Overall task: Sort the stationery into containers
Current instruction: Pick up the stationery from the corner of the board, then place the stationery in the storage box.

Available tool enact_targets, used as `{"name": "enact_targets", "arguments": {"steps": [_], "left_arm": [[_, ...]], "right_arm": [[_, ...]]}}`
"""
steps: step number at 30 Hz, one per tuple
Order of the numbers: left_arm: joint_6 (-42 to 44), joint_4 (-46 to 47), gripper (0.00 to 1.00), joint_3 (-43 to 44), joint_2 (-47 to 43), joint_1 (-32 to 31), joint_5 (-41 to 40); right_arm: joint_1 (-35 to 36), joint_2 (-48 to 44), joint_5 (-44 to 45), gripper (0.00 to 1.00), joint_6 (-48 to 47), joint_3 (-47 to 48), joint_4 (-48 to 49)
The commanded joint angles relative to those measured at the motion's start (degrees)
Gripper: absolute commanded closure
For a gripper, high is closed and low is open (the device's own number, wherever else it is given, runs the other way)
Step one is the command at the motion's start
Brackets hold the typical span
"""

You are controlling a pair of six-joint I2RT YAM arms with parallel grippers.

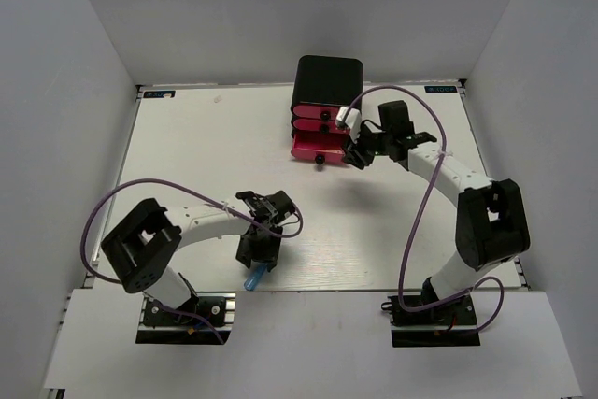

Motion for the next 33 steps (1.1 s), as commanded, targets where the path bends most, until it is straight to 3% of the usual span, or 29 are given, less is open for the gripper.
{"name": "enact_targets", "arguments": {"steps": [1,6,9,10,13,14,19,24,26,27,29,33], "left_arm": [[-0.2,1.3,0.37,1.0,2.0,-1.1,-1.8],[-0.8,0.8,0.52,2.7,4.6,-3.3,-3.3],[-2.2,0.1,0.76,4.5,4.6,-3.3,-4.0],[-2.2,0.8,0.77,5.5,4.0,-3.3,-4.6],[-0.3,3.2,0.82,11.9,2.8,-2.2,-6.1],[0.4,4.0,0.83,13.8,2.8,-2.2,-7.7],[3.5,10.1,0.96,29.6,10.0,1.4,-10.4],[0.4,12.8,1.00,44.9,18.1,5.7,-9.1],[-3.0,15.4,1.00,46.9,19.8,8.2,-7.1],[-4.5,16.3,1.00,48.1,21.0,9.0,-6.6],[-8.4,21.5,1.00,48.1,21.0,11.1,-5.8],[-14.1,31.5,1.00,46.3,21.0,12.9,-8.4]], "right_arm": [[-1.3,-3.7,-4.0,0.54,2.7,-1.2,2.8],[-2.0,-6.1,-6.0,0.54,3.4,-2.9,4.3],[-2.7,-9.3,-6.7,0.54,5.6,-5.5,8.8],[-2.8,-10.0,-6.7,0.52,5.9,-7.4,10.0],[-3.1,-14.3,-5.9,0.33,7.1,-12.5,16.6],[-3.2,-14.9,-5.6,0.10,7.9,-14.5,19.5],[-3.9,-17.8,-1.9,0.10,12.3,-19.0,23.0],[-5.9,-20.4,-0.7,0.10,15.4,-22.3,25.0],[-6.9,-22.0,1.4,0.26,16.5,-23.3,26.4],[-7.1,-22.3,1.7,0.67,18.0,-24.1,26.7],[-8.3,-23.4,2.4,1.00,19.0,-24.8,27.3],[-9.7,-24.8,1.7,1.00,19.9,-27.2,27.6]]}}
